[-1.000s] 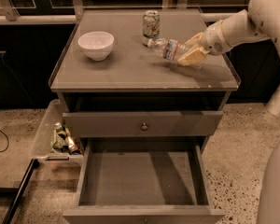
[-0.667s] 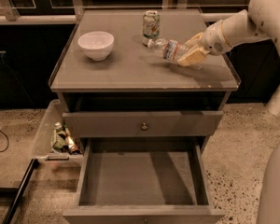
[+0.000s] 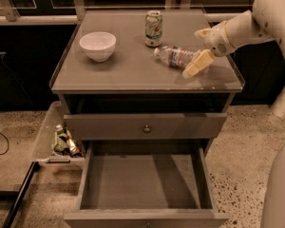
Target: Pick water bottle from middle drawer and place on counter
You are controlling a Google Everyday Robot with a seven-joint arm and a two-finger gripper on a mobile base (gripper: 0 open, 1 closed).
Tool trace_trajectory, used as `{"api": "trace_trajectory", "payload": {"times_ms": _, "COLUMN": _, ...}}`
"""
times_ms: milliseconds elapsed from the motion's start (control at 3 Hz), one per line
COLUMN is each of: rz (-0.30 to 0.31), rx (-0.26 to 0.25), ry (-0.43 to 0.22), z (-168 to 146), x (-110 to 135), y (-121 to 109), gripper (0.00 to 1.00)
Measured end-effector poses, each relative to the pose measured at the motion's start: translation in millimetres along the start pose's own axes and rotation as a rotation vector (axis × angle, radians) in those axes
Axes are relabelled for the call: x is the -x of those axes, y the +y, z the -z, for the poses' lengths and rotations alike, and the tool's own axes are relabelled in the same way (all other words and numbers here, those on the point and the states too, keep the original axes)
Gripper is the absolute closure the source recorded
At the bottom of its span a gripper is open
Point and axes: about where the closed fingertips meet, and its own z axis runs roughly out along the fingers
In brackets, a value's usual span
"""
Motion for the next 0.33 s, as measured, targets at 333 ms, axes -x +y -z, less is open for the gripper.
{"api": "trace_trajectory", "payload": {"times_ms": 333, "rz": 0.000, "rx": 0.000, "ry": 0.000, "z": 0.0, "x": 0.0, "y": 0.0, "gripper": 0.00}}
